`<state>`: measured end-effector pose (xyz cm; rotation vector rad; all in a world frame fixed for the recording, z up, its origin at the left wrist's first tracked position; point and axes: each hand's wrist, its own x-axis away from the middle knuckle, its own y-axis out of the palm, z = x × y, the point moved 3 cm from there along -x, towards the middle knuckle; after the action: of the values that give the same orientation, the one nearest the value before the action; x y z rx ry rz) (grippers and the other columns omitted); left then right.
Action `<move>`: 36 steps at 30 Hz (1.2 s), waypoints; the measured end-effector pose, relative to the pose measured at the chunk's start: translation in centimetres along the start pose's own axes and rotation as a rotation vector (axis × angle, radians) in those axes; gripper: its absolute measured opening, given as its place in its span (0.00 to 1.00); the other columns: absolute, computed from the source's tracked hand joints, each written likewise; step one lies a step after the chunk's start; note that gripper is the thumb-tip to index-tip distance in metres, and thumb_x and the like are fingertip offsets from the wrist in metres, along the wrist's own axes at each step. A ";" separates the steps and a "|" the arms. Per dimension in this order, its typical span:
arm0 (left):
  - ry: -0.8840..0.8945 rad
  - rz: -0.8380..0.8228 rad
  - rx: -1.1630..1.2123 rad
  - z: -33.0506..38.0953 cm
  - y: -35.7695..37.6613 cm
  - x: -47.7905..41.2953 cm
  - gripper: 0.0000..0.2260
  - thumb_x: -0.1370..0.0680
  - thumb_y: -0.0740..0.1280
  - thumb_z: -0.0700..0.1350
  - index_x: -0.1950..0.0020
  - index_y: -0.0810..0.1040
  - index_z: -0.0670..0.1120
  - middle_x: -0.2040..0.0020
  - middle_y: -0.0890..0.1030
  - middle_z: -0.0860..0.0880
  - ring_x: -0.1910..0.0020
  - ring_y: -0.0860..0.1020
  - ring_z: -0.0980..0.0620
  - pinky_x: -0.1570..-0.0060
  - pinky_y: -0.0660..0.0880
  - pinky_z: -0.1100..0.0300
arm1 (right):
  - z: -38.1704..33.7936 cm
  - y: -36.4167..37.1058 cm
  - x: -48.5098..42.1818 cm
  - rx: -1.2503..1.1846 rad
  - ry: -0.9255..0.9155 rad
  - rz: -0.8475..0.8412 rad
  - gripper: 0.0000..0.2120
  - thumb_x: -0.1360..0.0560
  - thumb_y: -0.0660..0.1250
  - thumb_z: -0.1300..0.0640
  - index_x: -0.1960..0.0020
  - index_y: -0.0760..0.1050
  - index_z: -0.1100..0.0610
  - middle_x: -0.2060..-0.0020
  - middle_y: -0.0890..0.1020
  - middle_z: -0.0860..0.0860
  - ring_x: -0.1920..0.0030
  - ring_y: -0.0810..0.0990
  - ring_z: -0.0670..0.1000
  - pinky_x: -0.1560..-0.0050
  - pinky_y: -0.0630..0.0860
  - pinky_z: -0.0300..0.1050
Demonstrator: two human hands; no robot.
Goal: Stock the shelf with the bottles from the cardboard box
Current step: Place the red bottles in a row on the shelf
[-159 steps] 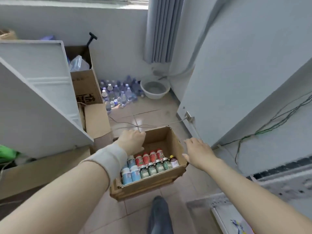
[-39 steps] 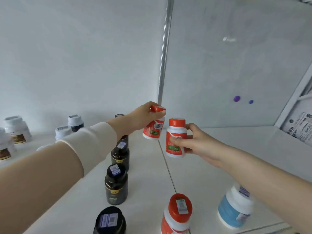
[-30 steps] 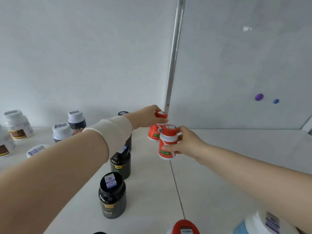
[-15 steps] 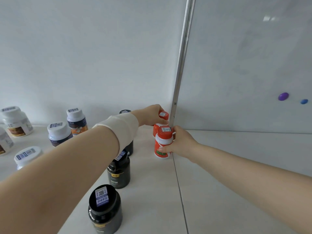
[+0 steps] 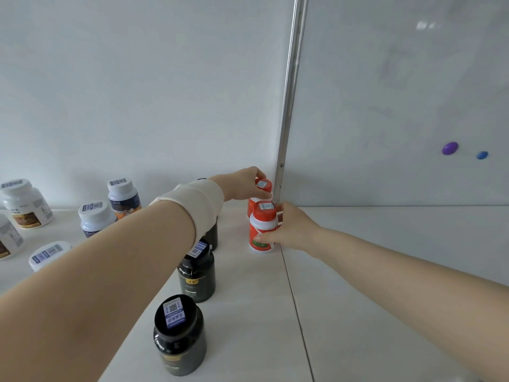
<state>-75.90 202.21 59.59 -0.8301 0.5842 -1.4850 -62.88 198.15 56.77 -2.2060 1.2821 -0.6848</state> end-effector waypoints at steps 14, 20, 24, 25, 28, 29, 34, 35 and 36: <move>0.060 0.424 -0.909 2.9 -3.4 18.2 0.19 0.20 0.59 0.48 0.32 0.66 0.43 0.36 0.73 0.44 0.37 0.72 0.43 0.43 0.69 0.53 | -5.6 -2.3 11.1 0.677 -0.133 0.295 0.30 0.27 0.68 0.47 0.32 0.63 0.60 0.38 0.71 0.59 0.38 0.71 0.59 0.41 0.70 0.52; -0.019 0.492 -1.129 1.7 -4.1 29.2 0.17 0.20 0.58 0.47 0.32 0.66 0.43 0.38 0.73 0.44 0.38 0.71 0.44 0.46 0.67 0.55 | -8.9 1.4 17.9 0.777 -0.274 0.296 0.26 0.24 0.62 0.48 0.31 0.62 0.61 0.35 0.68 0.59 0.35 0.68 0.60 0.38 0.68 0.53; -0.106 0.503 -1.212 -1.5 -5.1 36.8 0.16 0.20 0.59 0.47 0.34 0.67 0.42 0.39 0.74 0.44 0.39 0.72 0.44 0.45 0.68 0.56 | -12.4 6.9 22.3 0.809 -0.411 0.236 0.24 0.24 0.62 0.49 0.34 0.64 0.62 0.36 0.69 0.60 0.36 0.68 0.61 0.41 0.68 0.52; -0.132 0.501 -1.213 -2.6 -5.5 38.7 0.16 0.20 0.59 0.47 0.34 0.67 0.42 0.39 0.74 0.44 0.39 0.72 0.44 0.44 0.68 0.56 | -13.4 8.6 23.1 0.817 -0.437 0.218 0.24 0.24 0.61 0.49 0.34 0.64 0.62 0.36 0.69 0.60 0.36 0.68 0.61 0.42 0.68 0.51; -0.210 0.486 -1.222 -6.8 -6.9 45.1 0.19 0.20 0.59 0.49 0.32 0.66 0.42 0.37 0.73 0.44 0.38 0.72 0.44 0.42 0.69 0.55 | -16.9 14.6 25.7 0.839 -0.553 0.168 0.23 0.23 0.59 0.49 0.33 0.63 0.62 0.36 0.69 0.60 0.35 0.68 0.61 0.40 0.68 0.51; -0.244 0.474 -1.231 -8.5 -7.5 47.3 0.19 0.20 0.59 0.49 0.32 0.65 0.42 0.37 0.73 0.43 0.38 0.72 0.44 0.42 0.69 0.54 | -18.3 16.8 26.6 0.846 -0.593 0.156 0.23 0.23 0.59 0.50 0.33 0.63 0.61 0.35 0.69 0.60 0.35 0.68 0.60 0.40 0.67 0.51; -0.442 0.462 -1.212 -19.3 -11.1 59.5 0.18 0.20 0.58 0.48 0.33 0.66 0.42 0.37 0.74 0.43 0.38 0.73 0.44 0.41 0.69 0.53 | -26.4 30.4 31.1 0.845 -0.820 0.040 0.24 0.23 0.60 0.51 0.31 0.61 0.61 0.32 0.66 0.59 0.32 0.64 0.60 0.36 0.65 0.52; -0.481 0.457 -1.189 -21.8 -11.6 62.0 0.17 0.20 0.58 0.48 0.33 0.66 0.43 0.37 0.74 0.43 0.38 0.72 0.44 0.41 0.69 0.53 | -28.0 33.6 32.2 0.837 -0.852 0.003 0.25 0.23 0.60 0.50 0.30 0.60 0.60 0.32 0.65 0.59 0.32 0.64 0.60 0.34 0.64 0.52; -0.515 0.456 -1.163 -24.3 -12.1 64.5 0.18 0.20 0.58 0.48 0.33 0.66 0.43 0.37 0.73 0.43 0.38 0.72 0.44 0.41 0.68 0.53 | -29.4 36.9 33.1 0.830 -0.876 -0.034 0.26 0.23 0.59 0.50 0.29 0.60 0.60 0.32 0.65 0.59 0.31 0.63 0.59 0.34 0.63 0.52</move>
<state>-100.17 136.68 63.92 -1.7439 1.1532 -0.3641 -90.89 147.94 61.16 -1.5106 0.3873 -0.1355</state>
